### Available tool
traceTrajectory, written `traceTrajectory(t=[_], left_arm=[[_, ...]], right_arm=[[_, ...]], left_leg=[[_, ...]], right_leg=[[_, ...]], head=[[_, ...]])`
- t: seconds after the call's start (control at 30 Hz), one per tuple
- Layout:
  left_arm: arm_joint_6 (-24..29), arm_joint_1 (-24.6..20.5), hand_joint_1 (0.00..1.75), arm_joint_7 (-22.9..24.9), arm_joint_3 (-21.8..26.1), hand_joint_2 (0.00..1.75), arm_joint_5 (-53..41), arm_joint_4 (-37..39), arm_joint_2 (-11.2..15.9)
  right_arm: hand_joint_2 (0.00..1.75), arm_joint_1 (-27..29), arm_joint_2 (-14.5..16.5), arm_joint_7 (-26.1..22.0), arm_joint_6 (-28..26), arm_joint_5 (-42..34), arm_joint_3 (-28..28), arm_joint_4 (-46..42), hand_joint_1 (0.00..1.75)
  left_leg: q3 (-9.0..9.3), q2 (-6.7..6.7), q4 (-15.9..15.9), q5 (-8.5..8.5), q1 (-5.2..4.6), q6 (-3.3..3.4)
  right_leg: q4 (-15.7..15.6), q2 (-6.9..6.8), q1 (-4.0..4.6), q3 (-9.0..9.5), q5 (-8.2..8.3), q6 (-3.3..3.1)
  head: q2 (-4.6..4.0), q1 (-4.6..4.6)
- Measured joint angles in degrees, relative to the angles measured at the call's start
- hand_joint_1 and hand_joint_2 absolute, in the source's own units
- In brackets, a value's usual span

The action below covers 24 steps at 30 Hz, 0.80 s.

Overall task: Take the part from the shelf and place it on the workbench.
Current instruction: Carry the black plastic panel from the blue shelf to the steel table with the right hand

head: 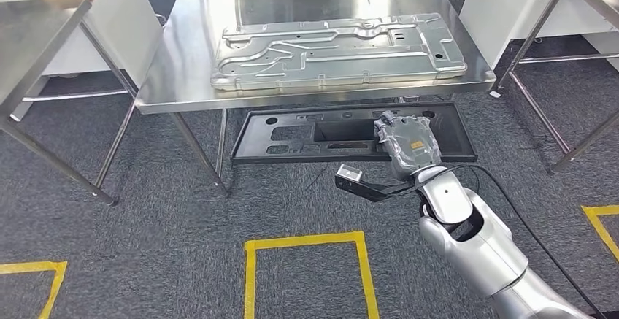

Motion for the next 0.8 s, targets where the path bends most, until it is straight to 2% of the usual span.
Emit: traceTrajectory(t=[0.07,0.1,0.13,0.17,0.2,0.27,0.3,0.33,0.4,0.43,0.47,0.5,0.53,0.6,0.63,0.67,0.7,0.77,0.8], left_arm=[[0.0,-0.1,0.00,0.0,0.0,1.75,0.0,0.0,0.0],[0.0,0.0,0.00,0.0,0.0,1.75,0.1,0.0,0.0],[0.0,0.1,0.00,0.0,0.0,1.75,0.1,0.0,0.0],[0.0,0.2,0.00,-0.1,0.0,1.75,0.2,0.0,0.0],[0.0,0.3,0.00,-0.1,0.0,1.75,0.3,0.0,0.0],[-0.1,0.3,0.00,-0.2,0.0,1.75,0.5,0.0,0.0],[0.0,0.3,0.00,-0.2,0.1,1.75,0.6,0.0,0.1],[0.0,0.3,0.00,-0.3,0.1,1.75,0.6,0.0,0.2],[0.0,0.4,0.00,-0.5,0.1,1.75,0.7,0.0,0.3],[0.0,0.5,0.00,-0.5,0.1,1.75,0.8,0.0,0.3],[0.0,0.5,0.00,-0.6,0.1,1.75,0.8,0.0,0.3],[0.0,0.5,0.00,-0.7,0.1,1.75,0.7,0.0,0.3],[0.0,0.5,0.00,-0.8,0.1,1.75,0.7,0.0,0.2],[0.0,0.5,0.00,-0.9,0.1,1.75,0.6,0.0,0.2],[0.2,0.6,0.00,-0.9,0.1,1.75,0.6,0.0,0.2],[0.3,0.7,0.00,-1.0,0.1,1.75,0.6,0.0,0.2],[0.5,0.8,0.00,-1.0,0.1,1.75,0.6,0.0,0.2],[0.8,0.9,0.00,-1.1,0.1,1.75,0.5,0.0,0.2],[0.9,0.8,0.00,-1.1,0.1,1.75,0.5,0.0,0.2]], right_arm=[[1.75,-0.4,0.2,0.0,0.1,0.0,0.1,0.0,1.75],[1.75,-0.4,0.2,0.0,0.1,0.0,0.2,0.0,1.75],[1.75,-0.4,0.2,0.0,0.2,0.0,0.3,0.0,1.75],[1.75,-0.3,0.3,0.0,0.3,0.0,0.4,0.0,1.75],[1.75,-0.4,0.3,0.0,0.3,0.0,0.4,-0.1,1.75],[1.75,-0.6,0.5,-0.1,0.4,0.1,0.5,-0.1,1.75],[1.75,-0.7,0.6,-0.2,0.5,0.0,0.5,-0.1,1.75],[1.75,-0.8,0.7,-0.1,0.7,0.0,0.6,-0.2,1.75],[1.75,-0.9,0.8,0.0,1.1,0.0,0.7,-0.3,1.75],[1.75,-0.9,0.8,0.0,1.2,0.0,0.8,-0.4,1.75],[1.75,-1.0,0.8,0.1,1.3,0.0,0.9,-0.6,1.75],[1.75,-1.1,0.8,0.1,1.4,0.0,0.9,-0.7,1.75],[1.75,-1.1,0.8,0.2,1.4,0.0,0.9,-0.9,1.75],[1.75,-0.9,0.8,0.3,1.6,-0.1,1.0,-1.0,1.75],[1.75,-0.7,0.7,0.4,1.7,-0.1,1.1,-1.0,1.75],[1.75,-0.4,0.7,0.4,1.8,-0.1,1.2,-1.0,1.75],[1.75,-0.2,0.6,0.5,1.9,-0.1,1.2,-1.1,1.75],[1.75,-0.2,0.5,0.7,1.9,-0.2,1.3,-1.4,1.75],[1.75,-0.2,0.5,0.7,2.0,-0.2,1.3,-1.6,1.75]], left_leg=[[-4.56,0.12,8.7,-3.27,0.93,-1.15],[-6.94,0.15,12.5,-4.24,1.36,-1.52],[-8.56,0.18,14.6,-4.19,1.65,-1.73],[-9.03,0.20,14.3,-2.93,1.79,-1.78],[-8.29,0.21,11.4,-0.54,1.82,-1.63],[-4.97,0.28,2.1,4.99,1.45,-0.77],[-3.53,0.37,-1.7,6.70,1.15,-0.23],[-2.70,0.44,-3.9,7.41,0.85,0.23],[-2.08,0.53,-5.0,7.17,0.48,0.79],[-1.61,0.53,-5.4,7.21,0.63,0.88],[-1.02,0.53,-5.9,7.28,0.79,0.99],[-0.41,0.54,-6.4,7.35,0.96,1.10],[0.04,0.55,-6.7,7.33,1.09,1.21],[0.46,0.48,-6.6,6.88,0.91,1.53],[0.73,0.42,-6.6,6.56,0.85,1.57],[1.06,0.33,-6.5,6.17,0.82,1.54],[1.44,0.25,-6.3,5.71,0.82,1.42],[2.04,0.15,-5.6,4.53,0.73,0.96],[2.14,0.12,-5.1,3.84,0.58,0.75]], right_leg=[[0.0,-0.07,-0.04,0.32,-0.40,-0.18],[0.0,-0.08,-0.05,0.53,-0.63,-0.16],[0.0,-0.08,-0.07,0.84,-0.90,-0.10],[0.0,-0.08,-0.09,1.26,-1.19,-0.03],[0.0,-0.06,-0.10,1.77,-1.49,0.07],[-0.2,-0.03,-0.20,2.79,-2.03,0.31],[-0.4,0.00,-0.26,3.13,-2.23,0.52],[-0.5,0.01,-0.33,3.34,-2.42,0.78],[-0.9,0.01,-0.39,3.66,-2.64,1.39],[-1.0,-0.08,-0.41,3.89,-2.85,1.68],[-0.4,-0.14,-0.30,3.83,-3.38,1.85],[1.5,-0.19,-0.17,3.10,-4.46,1.97],[5.0,-0.23,-0.04,1.46,-6.05,1.95],[13.8,-0.18,0.21,-3.54,-9.15,1.88],[16.8,-0.17,0.27,-5.61,-9.53,1.86],[17.3,-0.18,0.31,-6.58,-8.62,1.84],[15.5,-0.19,0.32,-6.36,-6.63,1.82],[7.3,-0.21,0.27,-3.48,-1.49,1.82],[3.8,-0.18,0.20,-2.06,0.12,1.70]], head=[[0.00,0.00],[0.00,-0.01],[0.00,-0.01],[0.00,-0.01],[0.00,-0.01],[0.00,-0.01],[0.00,-0.01],[0.00,-0.01],[0.00,-0.02],[0.00,-0.01],[-0.01,-0.01],[-0.01,0.00],[-0.01,0.01],[0.00,0.00],[0.00,0.00],[0.00,0.01],[0.00,0.01],[0.00,0.01],[0.00,0.01]])
